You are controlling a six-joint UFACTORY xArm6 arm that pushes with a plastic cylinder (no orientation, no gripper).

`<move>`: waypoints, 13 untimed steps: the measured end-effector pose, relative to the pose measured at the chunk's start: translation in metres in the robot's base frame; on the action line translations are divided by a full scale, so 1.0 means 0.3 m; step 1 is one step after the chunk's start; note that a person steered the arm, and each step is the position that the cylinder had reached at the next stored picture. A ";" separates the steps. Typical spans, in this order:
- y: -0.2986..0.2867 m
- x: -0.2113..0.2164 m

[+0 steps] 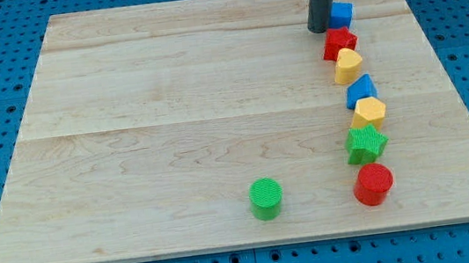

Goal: Push green circle diagonally above blue cube

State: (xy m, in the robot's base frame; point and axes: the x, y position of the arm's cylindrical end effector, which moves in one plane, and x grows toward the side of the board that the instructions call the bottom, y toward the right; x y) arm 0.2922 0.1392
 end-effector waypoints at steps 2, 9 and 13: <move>-0.328 0.166; -0.367 1.049; -0.462 0.743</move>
State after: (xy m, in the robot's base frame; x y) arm 0.5150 0.0006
